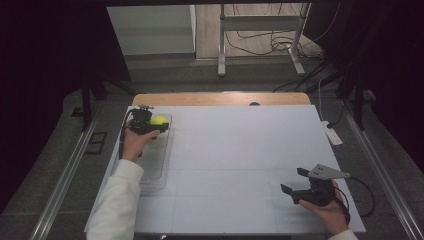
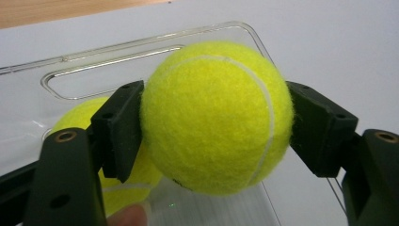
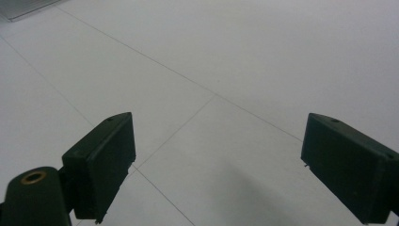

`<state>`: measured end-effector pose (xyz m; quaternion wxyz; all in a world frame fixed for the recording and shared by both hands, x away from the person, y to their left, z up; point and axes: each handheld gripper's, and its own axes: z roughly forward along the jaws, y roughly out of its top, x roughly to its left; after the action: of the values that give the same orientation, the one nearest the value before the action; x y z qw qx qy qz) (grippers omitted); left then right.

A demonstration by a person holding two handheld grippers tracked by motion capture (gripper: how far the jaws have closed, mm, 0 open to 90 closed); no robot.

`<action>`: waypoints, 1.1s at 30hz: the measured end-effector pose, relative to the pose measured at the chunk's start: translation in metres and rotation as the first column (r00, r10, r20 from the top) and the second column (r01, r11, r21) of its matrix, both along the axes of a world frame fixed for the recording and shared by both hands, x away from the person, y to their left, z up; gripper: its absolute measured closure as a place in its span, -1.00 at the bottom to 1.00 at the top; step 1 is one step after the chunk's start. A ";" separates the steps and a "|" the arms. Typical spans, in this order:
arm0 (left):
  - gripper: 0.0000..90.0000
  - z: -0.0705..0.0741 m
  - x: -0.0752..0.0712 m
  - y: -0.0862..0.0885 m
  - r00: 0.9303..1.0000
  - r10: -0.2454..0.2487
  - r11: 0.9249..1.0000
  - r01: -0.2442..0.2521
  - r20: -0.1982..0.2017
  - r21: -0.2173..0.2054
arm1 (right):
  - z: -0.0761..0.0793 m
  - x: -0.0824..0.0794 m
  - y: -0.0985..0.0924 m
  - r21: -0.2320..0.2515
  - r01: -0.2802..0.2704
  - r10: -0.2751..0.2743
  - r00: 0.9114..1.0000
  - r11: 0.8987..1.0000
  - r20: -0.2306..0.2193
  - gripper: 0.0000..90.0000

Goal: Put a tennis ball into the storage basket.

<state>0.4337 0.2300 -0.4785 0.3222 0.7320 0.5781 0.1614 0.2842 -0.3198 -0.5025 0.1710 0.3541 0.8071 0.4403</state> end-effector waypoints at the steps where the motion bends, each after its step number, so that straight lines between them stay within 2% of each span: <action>1: -0.40 0.000 0.000 0.000 1.000 -0.002 1.000 0.002 -0.002 0.002 | 0.000 0.000 0.000 0.000 0.000 0.000 1.000 1.000 0.000 -0.76; 14: -0.40 -0.003 0.002 -0.002 1.000 -0.019 1.000 0.020 -0.022 0.020 | 0.000 0.000 0.000 -0.002 0.000 0.000 1.000 1.000 -0.001 -0.76; 22: -0.41 -0.005 0.003 -0.003 0.999 -0.027 0.998 0.029 -0.033 0.048 | 0.000 0.000 0.000 -0.002 0.000 0.000 1.000 1.000 -0.001 -0.76; 33: -0.45 -0.007 0.005 0.000 0.999 -0.025 0.999 0.026 -0.033 0.040 | 0.000 0.000 0.000 -0.003 -0.001 0.001 1.000 1.000 -0.002 -0.76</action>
<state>0.4389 0.2295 -0.4851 0.3000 0.7482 0.5706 0.1567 0.2846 -0.3197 -0.5030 0.1703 0.3540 0.8081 0.4389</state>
